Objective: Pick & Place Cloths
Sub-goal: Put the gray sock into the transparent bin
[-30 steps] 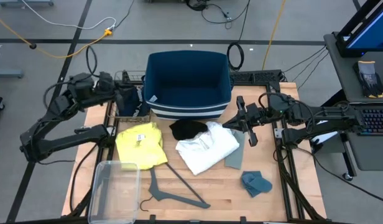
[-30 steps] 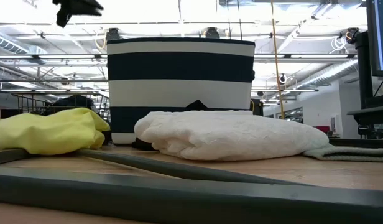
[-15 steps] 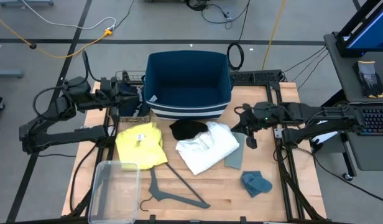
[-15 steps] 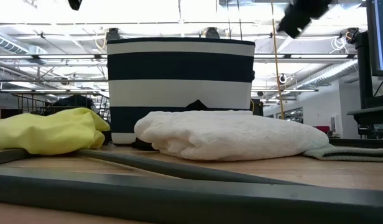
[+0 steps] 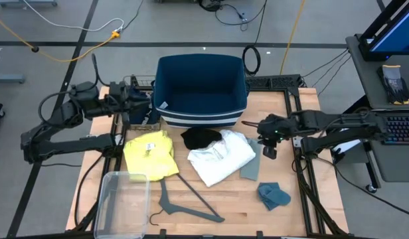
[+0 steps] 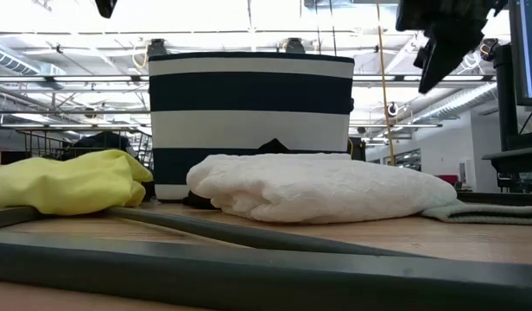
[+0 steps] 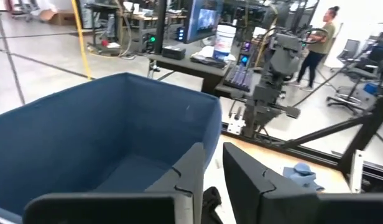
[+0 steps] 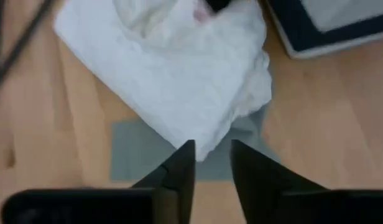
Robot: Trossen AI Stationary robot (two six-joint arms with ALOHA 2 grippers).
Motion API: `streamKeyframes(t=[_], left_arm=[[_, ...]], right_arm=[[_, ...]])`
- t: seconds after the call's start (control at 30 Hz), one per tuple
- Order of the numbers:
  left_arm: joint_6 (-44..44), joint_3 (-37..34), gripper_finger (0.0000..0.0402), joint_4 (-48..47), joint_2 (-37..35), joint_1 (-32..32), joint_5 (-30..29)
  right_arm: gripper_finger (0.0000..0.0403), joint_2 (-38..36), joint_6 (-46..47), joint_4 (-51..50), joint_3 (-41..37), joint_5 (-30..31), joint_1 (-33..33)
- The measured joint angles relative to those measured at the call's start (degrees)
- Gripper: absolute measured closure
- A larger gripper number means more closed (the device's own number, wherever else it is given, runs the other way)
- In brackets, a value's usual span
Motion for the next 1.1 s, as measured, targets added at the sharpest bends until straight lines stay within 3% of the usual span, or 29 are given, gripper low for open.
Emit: streamKeyframes(t=[0.3, 0.47, 0.73, 0.97, 1.1], left_arm=[[-0.7, 0.0, 0.0313, 0.0, 2.2, 0.0, -0.8], [-0.9, 0.0, 0.0287, 0.2, 2.3, 0.0, -0.7], [-1.2, 0.0, 0.0221, 4.2, 2.2, 0.0, -0.6], [-0.9, 0.0, 0.0179, 7.4, 2.2, 0.0, -0.6], [-0.9, 0.0, 0.0167, 8.3, 2.2, 0.0, -0.6]], right_arm=[[0.019, 8.1, -2.3, -1.8, 0.0, 0.1, 0.0], [0.015, 10.6, -4.6, -2.4, 0.0, 2.2, 0.0], [0.0131, 11.2, 1.1, -0.7, -5.8, 3.4, -0.1], [0.0131, 11.2, 5.7, 8.4, -11.9, 4.9, -0.7], [0.0132, 11.2, 6.4, 10.3, -13.9, 9.9, -1.6]])
